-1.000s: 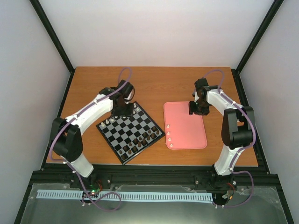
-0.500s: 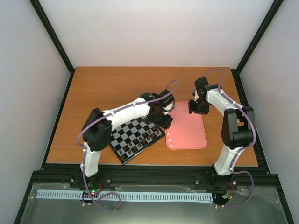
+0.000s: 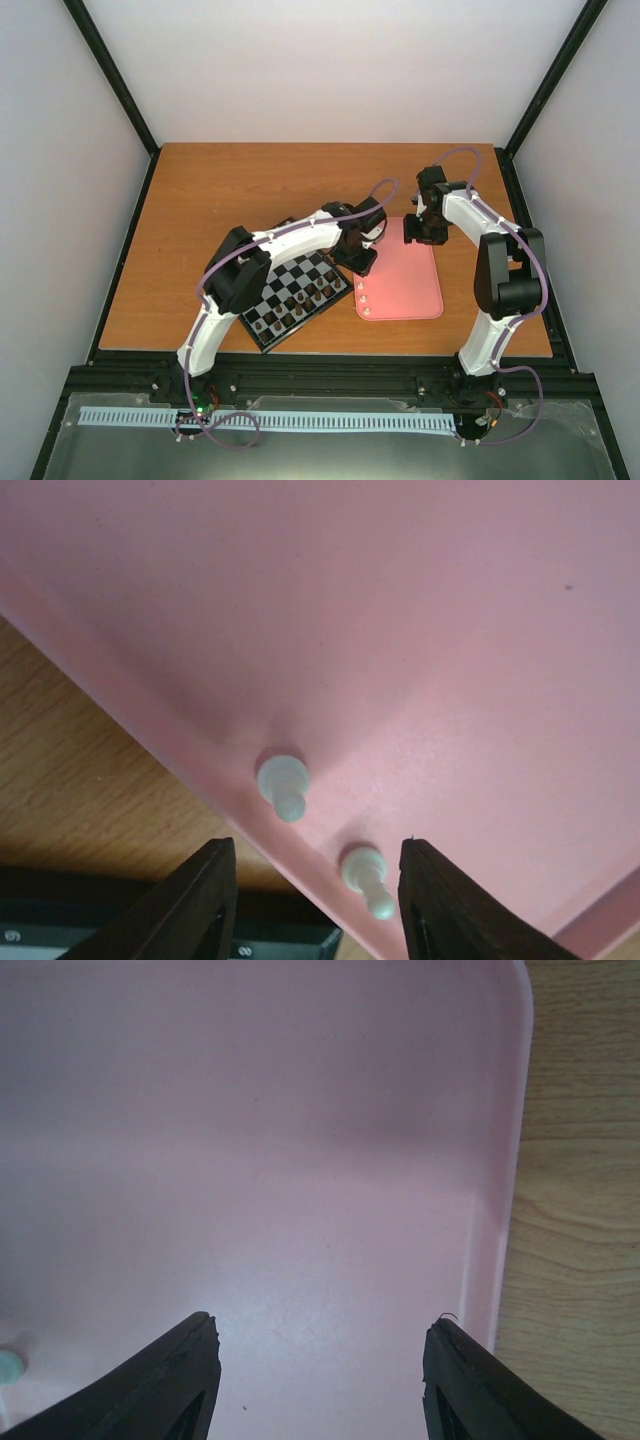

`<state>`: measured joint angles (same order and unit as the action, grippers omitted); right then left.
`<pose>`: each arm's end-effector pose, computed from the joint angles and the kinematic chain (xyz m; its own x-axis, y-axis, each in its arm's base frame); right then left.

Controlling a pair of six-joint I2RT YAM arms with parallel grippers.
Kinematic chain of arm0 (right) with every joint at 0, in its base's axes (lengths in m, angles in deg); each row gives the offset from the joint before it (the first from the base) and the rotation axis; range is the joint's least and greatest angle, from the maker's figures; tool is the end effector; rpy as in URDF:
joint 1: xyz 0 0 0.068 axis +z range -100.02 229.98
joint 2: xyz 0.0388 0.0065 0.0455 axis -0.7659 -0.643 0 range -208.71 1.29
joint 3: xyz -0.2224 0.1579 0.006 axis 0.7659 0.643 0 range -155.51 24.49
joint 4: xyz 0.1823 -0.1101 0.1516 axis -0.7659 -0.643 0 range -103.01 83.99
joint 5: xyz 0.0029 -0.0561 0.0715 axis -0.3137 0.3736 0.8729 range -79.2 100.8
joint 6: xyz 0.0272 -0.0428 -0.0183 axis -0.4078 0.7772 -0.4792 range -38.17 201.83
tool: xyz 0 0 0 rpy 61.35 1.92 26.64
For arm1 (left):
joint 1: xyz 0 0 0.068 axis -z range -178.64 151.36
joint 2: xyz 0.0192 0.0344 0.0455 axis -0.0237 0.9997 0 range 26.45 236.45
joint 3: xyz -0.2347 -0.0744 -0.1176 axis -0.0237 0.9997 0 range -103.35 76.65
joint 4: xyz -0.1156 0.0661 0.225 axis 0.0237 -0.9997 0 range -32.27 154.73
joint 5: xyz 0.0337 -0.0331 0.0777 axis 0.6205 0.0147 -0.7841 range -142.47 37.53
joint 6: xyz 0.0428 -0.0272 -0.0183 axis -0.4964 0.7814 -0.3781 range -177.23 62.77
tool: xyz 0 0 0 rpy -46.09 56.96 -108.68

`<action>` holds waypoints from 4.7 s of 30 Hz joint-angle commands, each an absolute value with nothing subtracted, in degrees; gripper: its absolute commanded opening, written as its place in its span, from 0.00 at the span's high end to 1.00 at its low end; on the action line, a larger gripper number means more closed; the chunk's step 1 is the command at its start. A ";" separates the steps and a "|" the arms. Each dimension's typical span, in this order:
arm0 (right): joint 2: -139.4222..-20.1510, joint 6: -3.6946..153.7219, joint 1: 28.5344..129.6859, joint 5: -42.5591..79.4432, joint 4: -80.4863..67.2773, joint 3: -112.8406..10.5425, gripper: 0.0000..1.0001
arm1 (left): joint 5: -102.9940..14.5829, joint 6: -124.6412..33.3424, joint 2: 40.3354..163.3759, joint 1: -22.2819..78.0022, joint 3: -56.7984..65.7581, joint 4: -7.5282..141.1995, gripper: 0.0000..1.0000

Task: Set up the chess pieces on the board
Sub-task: Pick up the chess piece from the storage box, then place the chess piece on the chessboard.

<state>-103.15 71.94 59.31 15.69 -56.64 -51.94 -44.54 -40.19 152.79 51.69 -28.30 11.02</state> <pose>0.3467 0.0601 0.1997 -0.9837 0.0120 -0.1795 -0.0091 0.9932 0.1161 0.2864 -0.3530 0.1871 -0.8198 0.5340 -0.2066 0.5699 0.7963 -0.2028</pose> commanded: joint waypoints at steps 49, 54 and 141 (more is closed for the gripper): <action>-103.71 72.91 58.86 16.01 -56.38 -51.73 0.43 | -54.01 -37.03 131.10 37.83 -16.58 4.54 0.99; -104.32 73.12 58.86 16.63 -56.11 -51.54 0.44 | -56.75 -35.72 120.68 29.29 -1.43 6.22 0.99; -103.32 73.55 58.94 16.90 -57.12 -51.81 0.37 | -57.31 -36.84 121.28 21.93 10.32 16.00 0.56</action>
